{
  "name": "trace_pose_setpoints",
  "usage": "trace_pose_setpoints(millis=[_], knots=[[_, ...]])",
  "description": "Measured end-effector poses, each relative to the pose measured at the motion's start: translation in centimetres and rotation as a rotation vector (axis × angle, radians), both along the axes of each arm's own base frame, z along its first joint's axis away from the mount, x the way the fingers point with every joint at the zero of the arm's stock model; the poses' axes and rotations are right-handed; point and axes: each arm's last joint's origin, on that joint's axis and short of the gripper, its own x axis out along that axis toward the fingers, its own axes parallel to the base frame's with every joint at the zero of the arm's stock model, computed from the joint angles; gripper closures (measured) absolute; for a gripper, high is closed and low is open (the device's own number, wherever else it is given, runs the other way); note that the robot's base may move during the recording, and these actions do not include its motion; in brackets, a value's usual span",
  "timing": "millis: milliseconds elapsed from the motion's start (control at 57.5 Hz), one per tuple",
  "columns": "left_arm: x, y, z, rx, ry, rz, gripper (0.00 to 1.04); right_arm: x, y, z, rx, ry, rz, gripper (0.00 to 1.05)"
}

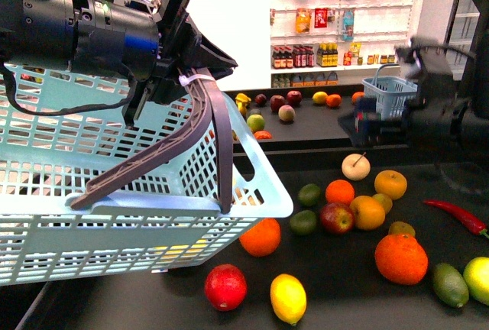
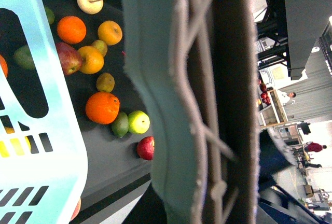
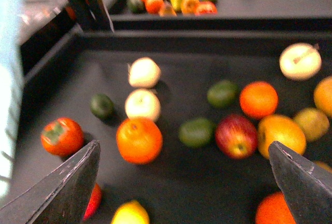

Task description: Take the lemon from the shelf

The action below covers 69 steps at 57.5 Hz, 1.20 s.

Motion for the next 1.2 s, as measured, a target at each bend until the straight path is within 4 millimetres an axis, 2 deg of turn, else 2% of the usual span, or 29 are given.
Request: trace_pose_setpoints(millis=[122,243,330,452,695,1078,1095,1199], knots=[[0.0,0.0,0.0,0.000,0.000,0.000,0.98,0.2,-0.2,-5.3,-0.069,0.133,-0.039,0.07],[0.0,0.0,0.0,0.000,0.000,-0.001,0.98,0.0,0.2,-9.0,-0.095,0.229,-0.036,0.07],[0.0,0.0,0.0,0.000,0.000,0.000,0.98,0.1,1.7,-11.3,-0.105,0.278,-0.011,0.07],[0.0,0.0,0.0,0.000,0.000,-0.001,0.98,0.0,5.1,-14.2,-0.124,0.339,0.053,0.07],[0.0,0.0,0.0,0.000,0.000,-0.001,0.98,0.0,8.6,-17.3,-0.166,0.389,0.112,0.07],[0.0,0.0,0.0,0.000,0.000,-0.002,0.98,2.4,11.4,-19.2,-0.195,0.388,0.106,0.07],[0.0,0.0,0.0,0.000,0.000,-0.001,0.98,3.1,12.1,-20.1,-0.209,0.396,0.097,0.07],[0.0,0.0,0.0,0.000,0.000,-0.001,0.98,3.5,12.4,-21.1,-0.217,0.410,0.095,0.07]])
